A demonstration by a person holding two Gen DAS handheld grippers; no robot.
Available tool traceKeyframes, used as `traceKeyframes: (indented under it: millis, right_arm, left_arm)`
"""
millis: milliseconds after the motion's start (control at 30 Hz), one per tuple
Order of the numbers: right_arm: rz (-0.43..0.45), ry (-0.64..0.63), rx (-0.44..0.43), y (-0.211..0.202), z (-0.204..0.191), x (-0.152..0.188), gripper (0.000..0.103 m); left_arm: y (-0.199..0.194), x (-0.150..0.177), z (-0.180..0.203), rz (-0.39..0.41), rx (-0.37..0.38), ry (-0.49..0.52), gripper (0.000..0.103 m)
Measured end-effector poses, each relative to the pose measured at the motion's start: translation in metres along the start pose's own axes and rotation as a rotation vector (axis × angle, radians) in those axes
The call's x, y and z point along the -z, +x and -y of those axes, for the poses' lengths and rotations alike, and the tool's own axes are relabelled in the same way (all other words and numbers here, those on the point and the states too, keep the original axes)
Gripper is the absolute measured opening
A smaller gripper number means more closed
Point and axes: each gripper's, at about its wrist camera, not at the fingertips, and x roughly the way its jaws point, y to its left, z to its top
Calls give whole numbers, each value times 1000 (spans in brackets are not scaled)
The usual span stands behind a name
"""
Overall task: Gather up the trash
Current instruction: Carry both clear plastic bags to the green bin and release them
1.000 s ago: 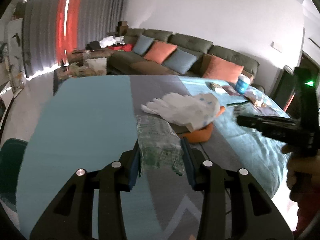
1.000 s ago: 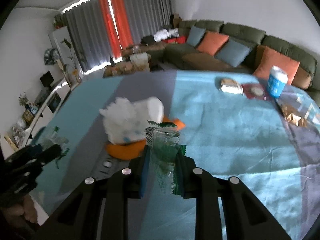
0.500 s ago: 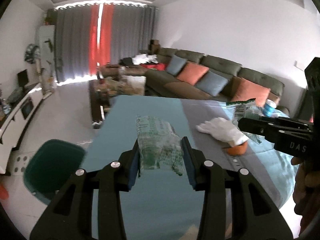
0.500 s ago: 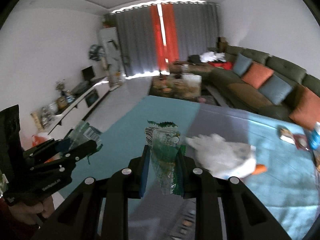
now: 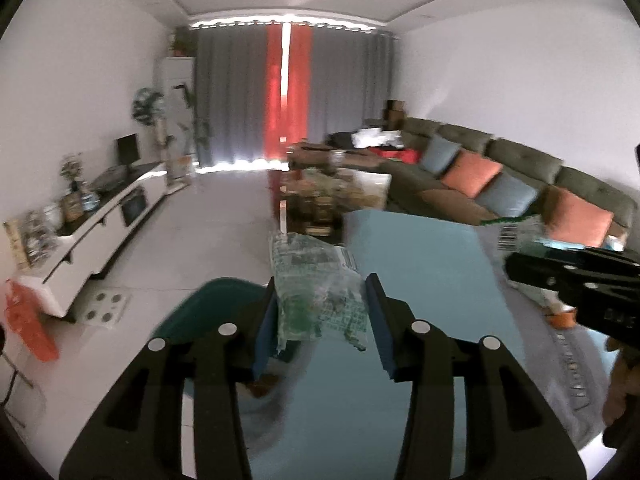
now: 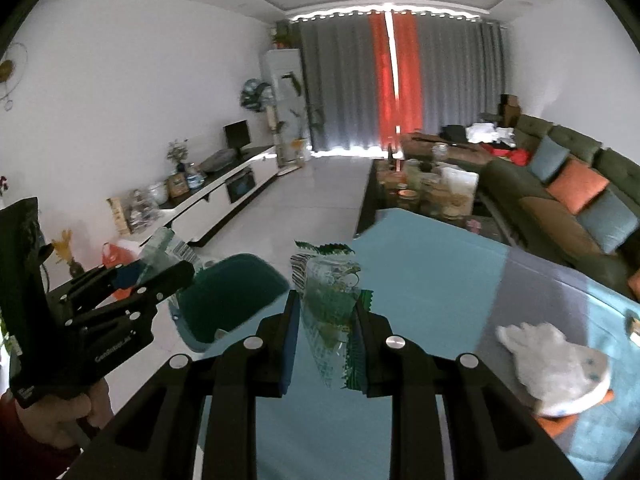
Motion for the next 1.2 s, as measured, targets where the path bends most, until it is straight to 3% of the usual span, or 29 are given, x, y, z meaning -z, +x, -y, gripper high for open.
traceKeyframes:
  millis: [233, 567, 1200]
  right_arm:
    - [-20, -58, -71, 28, -31, -18, 22]
    - [-102, -110, -144, 82, -62, -35, 22]
    - [-380, -111, -255, 211, -95, -40, 23]
  left_arm:
    - [8, 2, -52, -36, -118, -29, 43]
    - [46, 10, -94, -117, -187, -55, 44]
    - [149, 36, -130, -277, -188, -99, 45]
